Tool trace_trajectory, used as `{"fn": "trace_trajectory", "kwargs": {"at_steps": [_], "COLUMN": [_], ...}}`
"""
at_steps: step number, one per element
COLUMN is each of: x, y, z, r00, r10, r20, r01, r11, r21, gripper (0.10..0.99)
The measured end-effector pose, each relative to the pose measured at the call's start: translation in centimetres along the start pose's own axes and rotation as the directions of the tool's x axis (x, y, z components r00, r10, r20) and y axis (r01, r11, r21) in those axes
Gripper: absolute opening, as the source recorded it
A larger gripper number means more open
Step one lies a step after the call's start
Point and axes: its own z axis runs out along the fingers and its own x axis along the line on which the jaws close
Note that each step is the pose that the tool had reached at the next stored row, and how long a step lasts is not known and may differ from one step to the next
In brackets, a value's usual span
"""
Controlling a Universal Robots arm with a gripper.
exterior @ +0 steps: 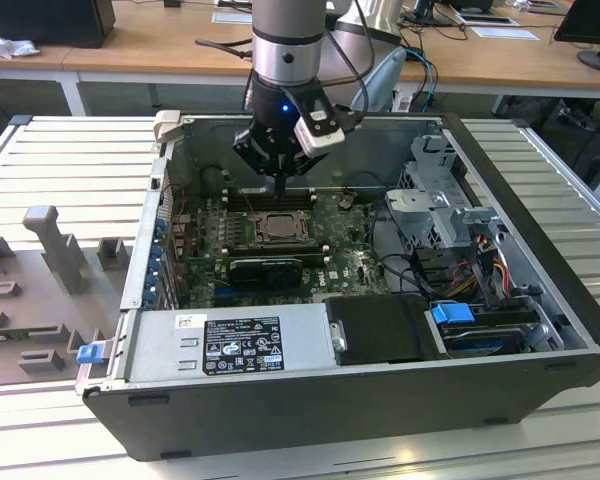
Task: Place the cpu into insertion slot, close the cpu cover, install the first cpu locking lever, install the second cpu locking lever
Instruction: 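Install the first cpu locking lever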
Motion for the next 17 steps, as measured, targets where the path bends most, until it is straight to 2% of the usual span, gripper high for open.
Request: {"fn": "trace_trajectory", "kwargs": {"at_steps": [6, 9, 12, 17], "x": [2.57, 4.89, 5.94, 6.86], "y": [-0.15, -0.27, -0.26, 0.3], "z": [0.18, 0.43, 0.62, 1.07], "r00": [1.0, 1.0, 0.9999, 0.9999], "r10": [-0.005, -0.009, -0.011, -0.013], "r20": [-0.0001, -0.0002, 0.0, -0.0001], "r01": [0.005, 0.009, 0.011, 0.013], "r11": [1.0, 1.0, 0.9999, 0.9999], "r21": [-0.001, -0.001, -0.001, -0.001], "gripper": [0.106, 0.106, 0.106, 0.106]}}
